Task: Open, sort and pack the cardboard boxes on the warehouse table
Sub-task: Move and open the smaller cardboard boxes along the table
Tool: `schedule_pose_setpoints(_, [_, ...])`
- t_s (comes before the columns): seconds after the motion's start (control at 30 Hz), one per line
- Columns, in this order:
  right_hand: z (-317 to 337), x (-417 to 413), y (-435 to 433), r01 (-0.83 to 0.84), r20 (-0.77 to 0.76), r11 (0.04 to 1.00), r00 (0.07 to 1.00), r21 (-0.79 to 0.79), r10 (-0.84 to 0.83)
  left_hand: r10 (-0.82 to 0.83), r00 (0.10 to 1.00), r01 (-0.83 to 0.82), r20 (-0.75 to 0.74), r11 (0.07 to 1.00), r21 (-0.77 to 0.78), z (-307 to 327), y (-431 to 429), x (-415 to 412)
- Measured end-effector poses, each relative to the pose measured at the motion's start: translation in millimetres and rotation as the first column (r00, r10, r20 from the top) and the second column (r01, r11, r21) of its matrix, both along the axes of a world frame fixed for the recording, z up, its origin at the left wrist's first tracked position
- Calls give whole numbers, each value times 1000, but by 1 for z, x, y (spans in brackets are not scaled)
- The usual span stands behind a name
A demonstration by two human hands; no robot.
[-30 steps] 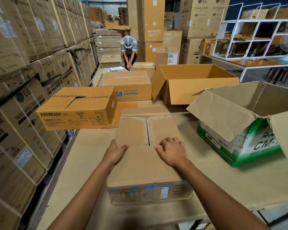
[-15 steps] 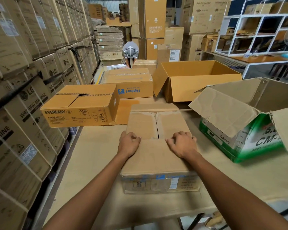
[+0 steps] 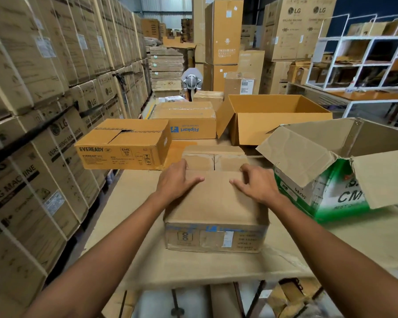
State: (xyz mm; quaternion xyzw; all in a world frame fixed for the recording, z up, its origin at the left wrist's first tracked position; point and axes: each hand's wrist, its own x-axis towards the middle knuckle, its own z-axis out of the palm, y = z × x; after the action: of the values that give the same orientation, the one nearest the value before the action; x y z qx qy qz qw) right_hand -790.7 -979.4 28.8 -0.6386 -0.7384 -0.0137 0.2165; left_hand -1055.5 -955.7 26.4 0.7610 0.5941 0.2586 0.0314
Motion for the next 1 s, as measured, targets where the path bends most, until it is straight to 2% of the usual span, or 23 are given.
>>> schedule_pose_setpoints(0.13, [24, 10, -37, -103, 7, 994, 995, 21, 103, -24, 964, 2, -265, 997, -83, 43, -32, 6])
schedule_pose_setpoints(0.23, [33, 12, -68, -172, 23, 985, 985, -3, 172, -118, 868, 1, -483, 972, -235, 69, -66, 13])
schedule_pose_setpoints(0.27, [33, 12, -80, -200, 19, 979, 979, -42, 201, -149, 847, -9, -510, 956, -295, 72, -80, 18])
schedule_pose_setpoints(0.37, [25, 10, -115, -293, -42, 932, 956, -212, 291, -239, 890, 17, -388, 868, -497, 48, -120, 27])
schedule_pose_setpoints(0.43, [14, 10, -138, -311, -20, 913, 948, -266, 317, -239, 917, 52, -320, 866, -498, 22, -147, 27])
schedule_pose_setpoints(0.53, [-3, 7, -166, -322, 52, 912, 937, -253, 345, -181, 933, 63, -310, 933, -355, -16, -181, 23])
schedule_pose_setpoints(0.67, [-16, 9, -190, -327, 186, 909, 906, -259, 380, -177, 936, 111, -305, 969, -222, -48, -223, 37])
schedule_pose_setpoints(0.8, [-22, 26, -201, -292, 250, 879, 881, -377, 401, -184, 916, 197, -358, 980, 2, -77, -241, 48])
schedule_pose_setpoints(0.87, [-23, 31, -201, -281, 217, 846, 886, -452, 410, -241, 912, 232, -332, 970, -67, -82, -241, 50])
schedule_pose_setpoints(0.93, [-24, 34, -198, -277, 126, 826, 916, -490, 382, -322, 897, 246, -304, 933, -264, -83, -237, 53])
schedule_pose_setpoints(0.97, [-24, 36, -195, -275, 81, 830, 931, -486, 356, -354, 886, 259, -299, 913, -314, -83, -234, 56])
schedule_pose_setpoints(1.0, [-24, 38, -191, -271, 46, 841, 943, -469, 329, -369, 878, 279, -305, 912, -301, -84, -231, 58])
